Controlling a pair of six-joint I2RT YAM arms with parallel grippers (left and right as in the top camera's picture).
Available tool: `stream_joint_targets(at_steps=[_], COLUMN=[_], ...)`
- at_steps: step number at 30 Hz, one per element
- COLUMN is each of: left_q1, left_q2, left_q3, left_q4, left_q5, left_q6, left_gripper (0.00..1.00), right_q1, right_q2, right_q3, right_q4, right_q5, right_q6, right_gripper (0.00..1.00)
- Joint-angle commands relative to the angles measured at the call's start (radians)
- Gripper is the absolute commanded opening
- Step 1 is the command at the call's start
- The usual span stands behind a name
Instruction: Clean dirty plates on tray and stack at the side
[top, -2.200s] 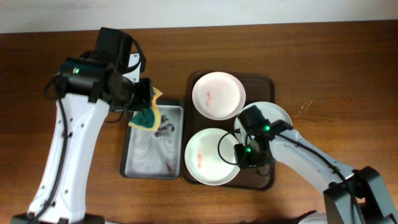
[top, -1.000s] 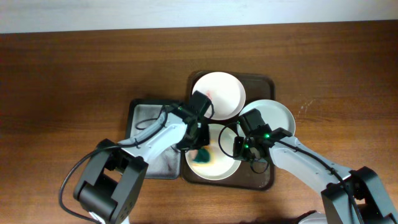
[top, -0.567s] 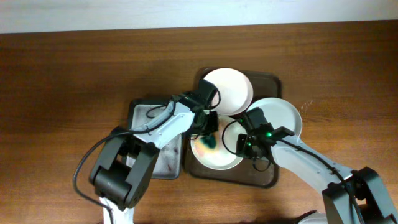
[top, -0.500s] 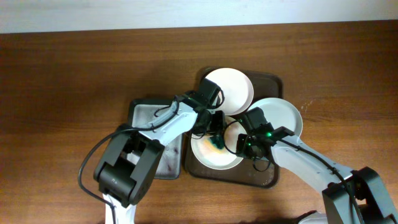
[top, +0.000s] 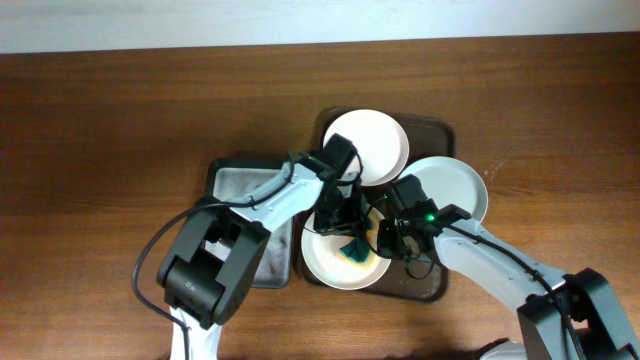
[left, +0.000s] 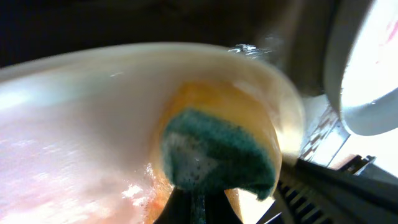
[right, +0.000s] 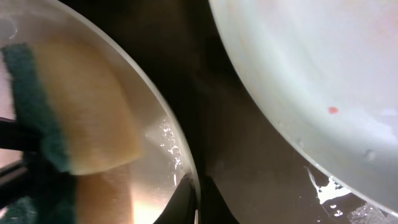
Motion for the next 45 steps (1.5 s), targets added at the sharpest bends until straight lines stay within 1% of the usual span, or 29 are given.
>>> stream_joint_targets(at_steps=[1, 3, 5, 7, 9, 11, 13, 14, 17, 18, 20, 22, 24, 26, 27, 29, 30, 32, 33, 35, 37, 42, 45], left_q1=[0.090, 0.104, 0.104, 0.104, 0.104, 0.108, 0.141, 0.177, 0.260, 0.288, 0.324, 0.367, 0.387, 0.406, 0.411, 0.414, 0.414, 0.414, 0.414, 0.414, 0.414, 0.414, 0.414], left_q2=[-0.031, -0.100, -0.177, -0.276, -0.364, -0.465, -0.532, -0.543, -0.533, -0.528, -0.525, -0.525, -0.526, -0.533, -0.537, -0.554, -0.559, -0.575, -0.580, -0.580, -0.580, -0.580, -0.580], left_q3=[-0.062, -0.062, -0.062, -0.062, -0.062, -0.062, -0.063, -0.063, -0.111, -0.148, -0.213, -0.309, -0.315, -0.291, -0.278, -0.255, -0.251, -0.247, -0.247, -0.247, -0.247, -0.247, -0.247], left_q4=[-0.098, -0.129, -0.144, -0.145, -0.146, -0.158, -0.199, -0.235, -0.249, -0.241, -0.206, -0.135, -0.113, -0.106, -0.106, -0.106, -0.107, -0.106, -0.107, -0.106, -0.106, -0.107, -0.107], left_q5=[-0.336, -0.467, -0.550, -0.550, -0.517, -0.529, -0.597, -0.640, -0.663, -0.680, -0.679, -0.651, -0.584, -0.541, -0.519, -0.474, -0.463, -0.450, -0.450, -0.453, -0.453, -0.453, -0.453], left_q6=[0.024, 0.024, 0.024, 0.031, 0.050, 0.093, 0.114, 0.114, 0.147, 0.147, 0.147, 0.149, 0.180, 0.185, 0.195, 0.200, 0.200, 0.200, 0.200, 0.200, 0.199, 0.199, 0.199], left_gripper=[0.00, 0.00, 0.00, 0.00, 0.00, 0.00, 0.00, 0.00, 0.01, 0.09, 0.09, 0.36, 0.64, 0.74, 0.76, 0.81, 0.82, 0.95, 1.00, 1.00, 1.00, 0.99, 0.99], right_q1=[0.003, 0.002, 0.002, 0.002, 0.003, 0.003, 0.003, 0.003, 0.004, 0.005, 0.005, 0.005, 0.012, 0.055, 0.084, 0.175, 0.208, 0.295, 0.361, 0.405, 0.438, 0.473, 0.528], right_q2=[0.014, 0.014, 0.014, 0.013, 0.009, 0.000, -0.012, -0.021, -0.038, -0.045, -0.055, -0.061, -0.062, -0.063, -0.063, -0.063, -0.062, -0.062, -0.062, -0.062, -0.062, -0.062, -0.062], right_q3=[-0.008, -0.008, -0.006, 0.005, 0.022, 0.062, 0.122, 0.172, 0.289, 0.348, 0.424, 0.515, 0.555, 0.559, 0.559, 0.559, 0.559, 0.559, 0.559, 0.559, 0.559, 0.559, 0.560], right_q4=[0.010, 0.010, 0.011, 0.006, -0.013, -0.075, -0.152, -0.219, -0.370, -0.435, -0.516, -0.618, -0.651, -0.660, -0.665, -0.700, -0.719, -0.744, -0.749, -0.750, -0.752, -0.781, -0.803], right_q5=[0.033, 0.033, 0.034, 0.042, 0.053, 0.083, 0.084, 0.098, 0.154, 0.192, 0.232, 0.344, 0.390, 0.463, 0.507, 0.678, 0.742, 0.868, 0.975, 1.032, 1.040, 1.098, 1.194], right_q6=[0.007, 0.008, 0.007, -0.008, -0.024, -0.055, -0.130, -0.169, -0.190, -0.194, -0.208, -0.208, -0.227, -0.229, -0.228, -0.153, -0.121, -0.083, -0.071, -0.071, -0.071, -0.071, -0.071], right_gripper=[0.04, 0.04, 0.04, 0.04, 0.04, 0.04, 0.04, 0.04, 0.04, 0.04, 0.04, 0.04, 0.04, 0.04, 0.04, 0.04, 0.04, 0.04, 0.04, 0.04, 0.04, 0.04, 0.04])
